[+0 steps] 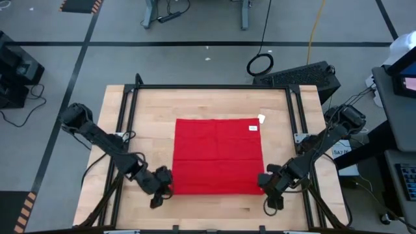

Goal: Roll napkin
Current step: Fold the red napkin

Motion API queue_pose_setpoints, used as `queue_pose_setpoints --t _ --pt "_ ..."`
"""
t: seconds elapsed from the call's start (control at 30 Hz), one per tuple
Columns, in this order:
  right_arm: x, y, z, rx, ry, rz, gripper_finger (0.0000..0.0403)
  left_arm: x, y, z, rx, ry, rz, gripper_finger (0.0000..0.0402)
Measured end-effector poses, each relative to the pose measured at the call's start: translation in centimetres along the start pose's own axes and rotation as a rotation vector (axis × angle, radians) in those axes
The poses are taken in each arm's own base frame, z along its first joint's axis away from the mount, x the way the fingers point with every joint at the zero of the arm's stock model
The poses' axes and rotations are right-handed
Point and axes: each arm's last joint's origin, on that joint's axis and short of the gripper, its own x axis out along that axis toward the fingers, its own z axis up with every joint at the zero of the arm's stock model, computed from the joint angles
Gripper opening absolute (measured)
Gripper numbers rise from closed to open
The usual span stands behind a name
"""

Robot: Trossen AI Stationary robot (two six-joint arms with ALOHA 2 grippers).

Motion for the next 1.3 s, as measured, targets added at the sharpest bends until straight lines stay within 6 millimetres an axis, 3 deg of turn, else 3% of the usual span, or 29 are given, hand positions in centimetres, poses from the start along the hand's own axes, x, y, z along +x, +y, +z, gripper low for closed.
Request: queue_pose_setpoints --t 0.1,0.23,0.47,0.6,0.77,0.97,1.13,1.3 --pt "0.0 1.7 -0.3 -0.051 -0.024 0.138 0.0 -0.2 -1.9 -0.6 0.03 -0.048 -0.108 0.0002" --pt "-0.4 2.6 -1.2 -0.04 -0.019 0.18 0.0 -0.6 -3.0 -1.0 0.059 -0.124 -0.121 0.0002" --pt "-1.7 1.5 -1.9 0.008 0.012 0.099 0.0 -0.7 -2.3 -0.1 0.252 -0.224 0.002 0.0002" --pt "-3.3 0.2 -2.2 0.042 -0.015 -0.024 0.0 -1.7 -1.5 0.7 0.272 -0.266 0.085 0.0002" --pt "-6.6 -0.9 -2.4 0.02 -0.144 -0.23 0.0 -3.4 0.1 1.4 0.309 -0.301 0.271 0.0002" --pt "-10.0 -2.6 -1.0 -0.059 -0.377 -0.501 0.0 -5.0 2.8 2.3 0.334 -0.322 0.552 0.0002" --pt "-10.3 -4.8 0.9 -0.066 -0.494 -0.733 0.0 -5.1 6.4 2.1 0.284 -0.267 0.847 0.0002" --pt "-9.1 -6.9 3.1 0.002 -0.53 -0.83 0.0 -4.7 9.0 2.0 0.255 -0.157 0.985 0.0002"
